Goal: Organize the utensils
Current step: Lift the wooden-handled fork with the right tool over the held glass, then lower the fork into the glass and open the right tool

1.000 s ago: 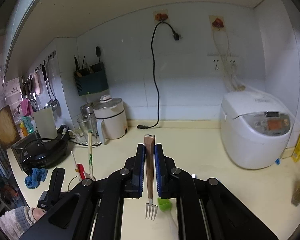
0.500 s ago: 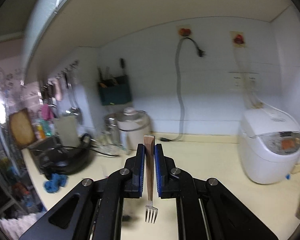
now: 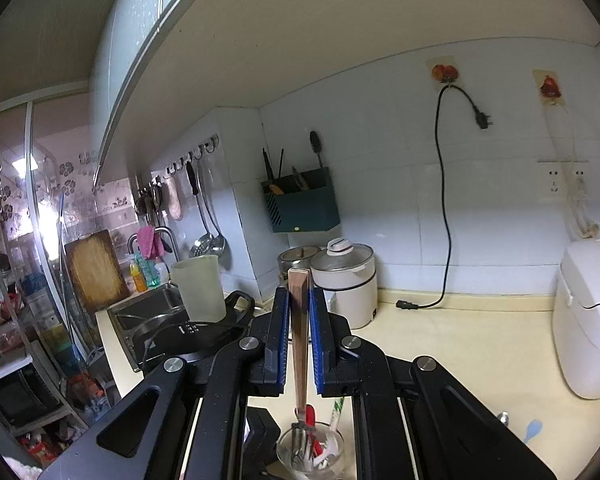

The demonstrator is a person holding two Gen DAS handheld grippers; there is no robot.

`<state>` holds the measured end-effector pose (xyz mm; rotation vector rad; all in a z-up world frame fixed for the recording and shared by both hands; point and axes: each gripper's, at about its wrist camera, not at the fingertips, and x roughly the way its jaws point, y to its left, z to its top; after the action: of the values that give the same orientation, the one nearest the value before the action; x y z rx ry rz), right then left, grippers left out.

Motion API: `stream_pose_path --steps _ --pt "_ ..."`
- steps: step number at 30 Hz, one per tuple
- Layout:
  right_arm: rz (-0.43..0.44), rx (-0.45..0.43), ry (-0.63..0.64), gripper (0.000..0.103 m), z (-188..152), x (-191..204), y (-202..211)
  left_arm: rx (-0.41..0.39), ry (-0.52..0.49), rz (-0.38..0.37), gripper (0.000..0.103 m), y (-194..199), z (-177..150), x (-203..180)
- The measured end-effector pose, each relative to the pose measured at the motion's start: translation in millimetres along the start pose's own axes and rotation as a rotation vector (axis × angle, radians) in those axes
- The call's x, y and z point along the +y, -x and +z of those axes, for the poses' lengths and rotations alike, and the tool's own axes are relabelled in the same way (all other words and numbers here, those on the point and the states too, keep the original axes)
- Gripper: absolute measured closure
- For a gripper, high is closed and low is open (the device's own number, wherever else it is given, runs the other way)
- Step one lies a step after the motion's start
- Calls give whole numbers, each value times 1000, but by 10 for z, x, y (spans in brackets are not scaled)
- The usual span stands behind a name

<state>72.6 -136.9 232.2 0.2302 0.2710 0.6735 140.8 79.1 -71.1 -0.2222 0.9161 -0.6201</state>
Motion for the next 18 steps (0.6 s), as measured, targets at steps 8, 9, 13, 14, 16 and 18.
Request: stream_pose_path --steps 8,9,13,14,16,18 --pt "-30 86 32 93 -271 58 -384 0 0 0 12 0 0 0" --pt "-29 94 31 93 -298 58 -412 0 0 0 12 0 0 0" --pt "-42 127 52 93 -418 88 -507 0 0 0 12 0 0 -1" --pt "-46 134 59 93 -442 100 -520 0 0 0 12 0 0 -1" --pt "-50 149 72 93 -480 124 -549 0 0 0 12 0 0 -2" --pt "-47 174 85 93 -524 156 -598 0 0 0 12 0 -1 -2"
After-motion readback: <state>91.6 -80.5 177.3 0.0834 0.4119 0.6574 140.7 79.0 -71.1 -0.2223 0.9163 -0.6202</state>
